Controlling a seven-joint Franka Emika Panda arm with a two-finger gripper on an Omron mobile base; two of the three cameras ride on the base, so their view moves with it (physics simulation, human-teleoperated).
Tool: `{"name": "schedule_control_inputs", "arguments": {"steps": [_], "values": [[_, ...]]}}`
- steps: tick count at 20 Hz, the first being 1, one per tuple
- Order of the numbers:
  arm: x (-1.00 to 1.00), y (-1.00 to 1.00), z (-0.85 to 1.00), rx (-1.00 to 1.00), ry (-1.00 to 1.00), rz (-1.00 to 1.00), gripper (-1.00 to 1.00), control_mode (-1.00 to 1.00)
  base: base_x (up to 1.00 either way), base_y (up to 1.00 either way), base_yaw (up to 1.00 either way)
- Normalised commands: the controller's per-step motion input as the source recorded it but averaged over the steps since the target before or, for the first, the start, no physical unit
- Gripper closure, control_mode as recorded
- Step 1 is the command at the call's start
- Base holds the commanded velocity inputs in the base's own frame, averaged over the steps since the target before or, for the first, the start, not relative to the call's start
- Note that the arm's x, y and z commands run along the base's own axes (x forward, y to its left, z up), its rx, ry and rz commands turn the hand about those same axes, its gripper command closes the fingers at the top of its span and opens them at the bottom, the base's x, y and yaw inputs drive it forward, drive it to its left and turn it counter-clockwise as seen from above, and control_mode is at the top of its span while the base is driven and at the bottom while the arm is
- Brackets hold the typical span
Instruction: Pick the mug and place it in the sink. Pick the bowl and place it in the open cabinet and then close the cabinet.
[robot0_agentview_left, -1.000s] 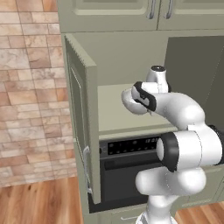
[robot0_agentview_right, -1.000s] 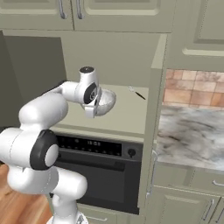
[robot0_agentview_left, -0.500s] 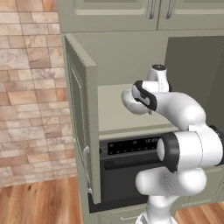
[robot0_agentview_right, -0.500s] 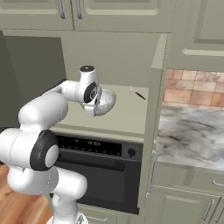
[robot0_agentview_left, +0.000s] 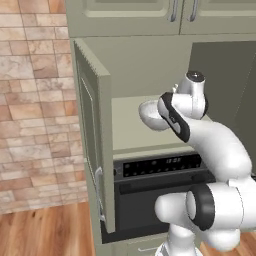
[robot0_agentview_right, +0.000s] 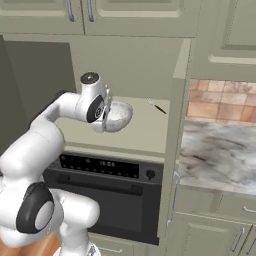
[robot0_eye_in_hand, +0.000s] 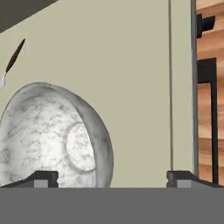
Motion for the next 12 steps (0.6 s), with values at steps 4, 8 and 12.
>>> {"name": "schedule_control_inputs", "arguments": {"steps": [4, 8, 12], "values": [[-0.37, -0.04, 0.89, 0.07, 0.0, 0.0, -1.0, -1.0, 0.0, 0.0, 0.0], [-0.54, -0.03, 0.54, 0.09, 0.02, 0.0, -1.0, -1.0, 0.0, 0.0, 0.0], [-0.82, 0.0, 0.05, 0.0, -0.05, 0.0, -1.0, -1.0, 0.0, 0.0, 0.0]]}}
